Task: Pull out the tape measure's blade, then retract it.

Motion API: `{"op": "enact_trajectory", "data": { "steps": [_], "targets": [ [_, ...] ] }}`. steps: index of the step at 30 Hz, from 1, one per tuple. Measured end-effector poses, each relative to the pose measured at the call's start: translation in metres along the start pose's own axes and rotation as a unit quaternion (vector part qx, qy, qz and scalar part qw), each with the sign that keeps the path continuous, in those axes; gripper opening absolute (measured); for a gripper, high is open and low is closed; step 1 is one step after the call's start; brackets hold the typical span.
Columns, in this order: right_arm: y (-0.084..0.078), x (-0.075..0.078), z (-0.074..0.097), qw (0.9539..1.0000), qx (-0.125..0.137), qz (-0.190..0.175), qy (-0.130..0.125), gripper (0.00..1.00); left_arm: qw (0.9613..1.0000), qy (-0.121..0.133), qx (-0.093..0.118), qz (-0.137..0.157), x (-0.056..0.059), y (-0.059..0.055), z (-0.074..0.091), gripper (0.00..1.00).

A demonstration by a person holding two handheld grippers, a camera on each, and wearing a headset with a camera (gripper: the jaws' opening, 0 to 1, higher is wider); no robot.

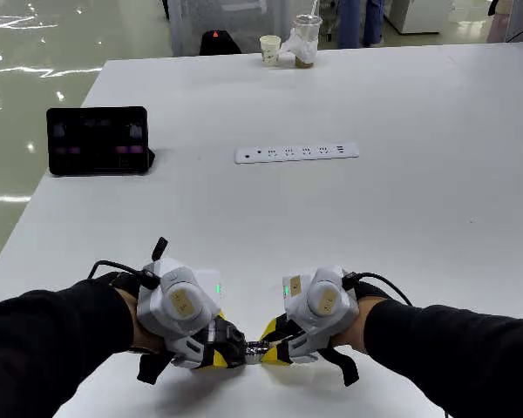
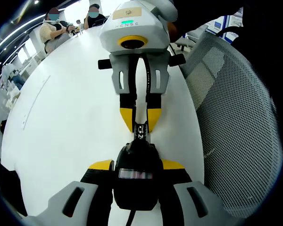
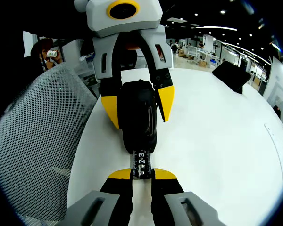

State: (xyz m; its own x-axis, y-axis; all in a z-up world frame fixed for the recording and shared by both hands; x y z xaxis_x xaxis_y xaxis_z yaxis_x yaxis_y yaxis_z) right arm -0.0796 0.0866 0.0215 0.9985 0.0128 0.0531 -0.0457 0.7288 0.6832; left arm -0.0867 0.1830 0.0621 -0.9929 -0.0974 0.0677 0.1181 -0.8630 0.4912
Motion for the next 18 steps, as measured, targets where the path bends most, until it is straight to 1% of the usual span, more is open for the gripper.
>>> {"op": "enact_trajectory", "data": {
  "steps": [4, 7, 18],
  "targets": [
    [-0.0022, 0.0005, 0.0028, 1.0000, 0.000, -0.004, 0.000, 0.11, 1.0000, 0.001, 0.000, 0.000, 0.0001, 0.0001, 0.0001, 0.31],
    [-0.0034, 0.0013, 0.0051, 0.9998, -0.004, -0.019, 0.001, 0.11, 1.0000, 0.001, -0.001, 0.000, 0.0001, 0.0001, 0.0002, 0.31],
    [-0.0087, 0.0034, 0.0104, 0.9998, -0.006, -0.016, 0.000, 0.11, 1.0000, 0.002, -0.001, -0.001, -0.0001, -0.0001, 0.0001, 0.31]
  ]
}}
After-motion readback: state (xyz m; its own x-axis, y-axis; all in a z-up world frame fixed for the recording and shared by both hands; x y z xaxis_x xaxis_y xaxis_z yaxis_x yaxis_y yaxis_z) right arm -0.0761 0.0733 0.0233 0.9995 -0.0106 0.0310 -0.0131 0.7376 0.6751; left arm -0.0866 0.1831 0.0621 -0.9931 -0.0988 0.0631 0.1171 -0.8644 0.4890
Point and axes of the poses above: the centre of the closed fingertips' face, and the gripper's own axes: z roughly backward along the fingers, x roughly to its right, y roughly out of its top, the point moved 5 cm from there along z, roughly backward along the fingers, and after that the axes turned 9 degrees about -y, right-handed, at the moved point
